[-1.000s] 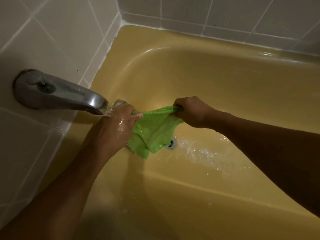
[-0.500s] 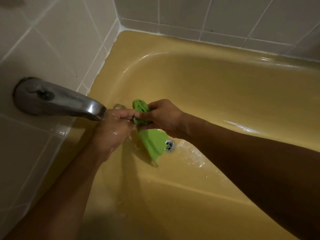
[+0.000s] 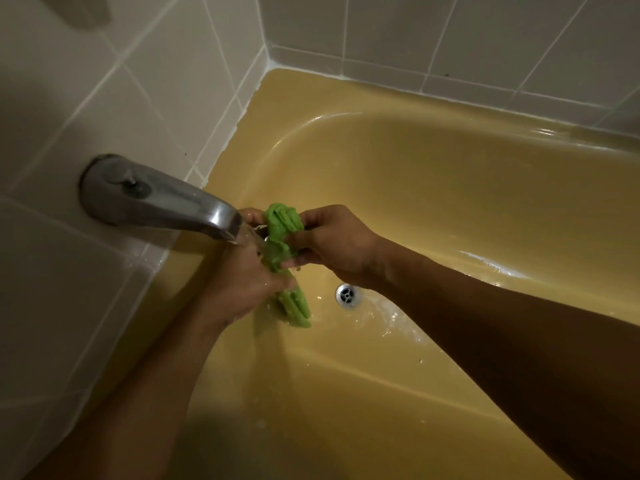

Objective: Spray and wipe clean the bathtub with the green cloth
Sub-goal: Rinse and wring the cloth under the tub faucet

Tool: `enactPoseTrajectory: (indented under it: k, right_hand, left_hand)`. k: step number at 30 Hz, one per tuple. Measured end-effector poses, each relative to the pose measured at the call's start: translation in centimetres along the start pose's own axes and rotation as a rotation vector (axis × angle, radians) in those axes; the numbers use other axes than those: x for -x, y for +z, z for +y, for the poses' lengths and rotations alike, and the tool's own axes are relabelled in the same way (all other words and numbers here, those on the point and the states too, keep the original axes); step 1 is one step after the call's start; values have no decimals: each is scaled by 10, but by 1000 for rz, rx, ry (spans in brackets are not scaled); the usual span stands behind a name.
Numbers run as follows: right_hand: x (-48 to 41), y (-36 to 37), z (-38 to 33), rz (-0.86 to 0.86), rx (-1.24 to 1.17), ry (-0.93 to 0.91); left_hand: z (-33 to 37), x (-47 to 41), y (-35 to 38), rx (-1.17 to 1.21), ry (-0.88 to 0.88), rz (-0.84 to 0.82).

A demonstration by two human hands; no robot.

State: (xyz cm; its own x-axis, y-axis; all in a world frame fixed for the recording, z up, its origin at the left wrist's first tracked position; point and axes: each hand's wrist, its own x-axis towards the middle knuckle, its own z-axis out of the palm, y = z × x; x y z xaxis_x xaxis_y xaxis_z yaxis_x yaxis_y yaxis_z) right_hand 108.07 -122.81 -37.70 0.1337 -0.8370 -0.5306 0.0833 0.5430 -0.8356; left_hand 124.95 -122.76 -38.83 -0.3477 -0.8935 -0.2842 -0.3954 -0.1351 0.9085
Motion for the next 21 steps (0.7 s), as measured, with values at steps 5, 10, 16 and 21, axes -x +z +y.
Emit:
enactPoseTrajectory:
  k: [5, 10, 16, 21]
  right_hand:
    - [20, -9, -6, 18, -5, -20]
    - [39, -18, -13, 65, 5, -95]
    - [59, -27, -19, 138, -169, -201]
    - [72, -38, -17, 152, -239, -215]
  left_hand:
    - [4, -12, 3, -178, 34, -54]
    - [0, -23, 2, -389, -57, -80]
    - [2, -42, 14, -196, -29, -79]
    - [-2, -45, 5, -256, -32, -100]
